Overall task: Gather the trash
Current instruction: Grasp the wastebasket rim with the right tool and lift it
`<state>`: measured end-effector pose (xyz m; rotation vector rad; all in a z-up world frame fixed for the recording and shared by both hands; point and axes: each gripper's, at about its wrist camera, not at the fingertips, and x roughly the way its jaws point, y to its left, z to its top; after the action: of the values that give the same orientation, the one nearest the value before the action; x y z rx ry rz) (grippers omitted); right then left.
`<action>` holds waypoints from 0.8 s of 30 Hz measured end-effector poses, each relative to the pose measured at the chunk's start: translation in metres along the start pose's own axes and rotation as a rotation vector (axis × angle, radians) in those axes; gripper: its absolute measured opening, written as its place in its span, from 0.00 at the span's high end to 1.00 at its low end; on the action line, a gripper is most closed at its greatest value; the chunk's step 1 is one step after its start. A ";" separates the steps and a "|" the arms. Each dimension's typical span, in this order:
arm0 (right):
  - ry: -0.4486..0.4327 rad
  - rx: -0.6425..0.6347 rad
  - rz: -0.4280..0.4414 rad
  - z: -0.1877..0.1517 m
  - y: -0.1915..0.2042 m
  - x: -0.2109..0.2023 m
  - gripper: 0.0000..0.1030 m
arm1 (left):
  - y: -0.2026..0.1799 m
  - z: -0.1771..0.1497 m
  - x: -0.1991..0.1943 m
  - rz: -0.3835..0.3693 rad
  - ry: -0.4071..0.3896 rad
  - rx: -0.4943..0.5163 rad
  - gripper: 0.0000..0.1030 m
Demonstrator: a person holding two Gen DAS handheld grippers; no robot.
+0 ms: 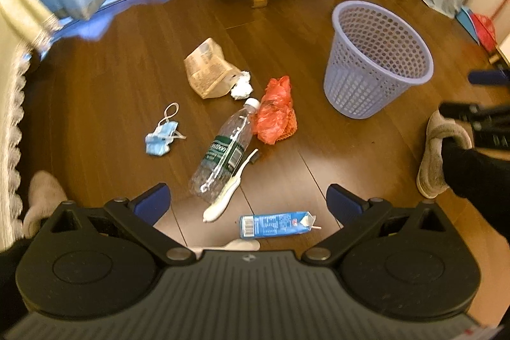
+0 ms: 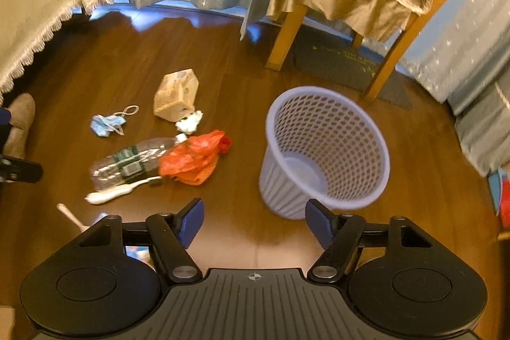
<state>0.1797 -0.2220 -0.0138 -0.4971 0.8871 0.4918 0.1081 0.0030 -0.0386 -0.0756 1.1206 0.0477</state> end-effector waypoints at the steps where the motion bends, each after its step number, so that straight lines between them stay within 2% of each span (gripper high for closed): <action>1: 0.000 -0.011 -0.003 0.001 -0.003 0.005 0.39 | -0.001 0.003 0.005 -0.002 0.000 0.016 0.01; 10: 0.028 -0.156 -0.032 0.010 -0.029 0.073 0.54 | -0.007 0.016 0.046 -0.038 -0.028 0.136 0.01; 16: 0.054 -0.228 -0.016 0.015 -0.034 0.115 0.61 | -0.005 0.018 0.075 -0.108 -0.038 0.180 0.01; 24: 0.101 -0.307 0.004 0.022 -0.033 0.168 0.68 | 0.001 0.020 0.102 -0.127 -0.053 0.209 0.01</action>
<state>0.3031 -0.2015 -0.1333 -0.8055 0.9135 0.6151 0.1699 0.0062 -0.1219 0.0415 1.0605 -0.1800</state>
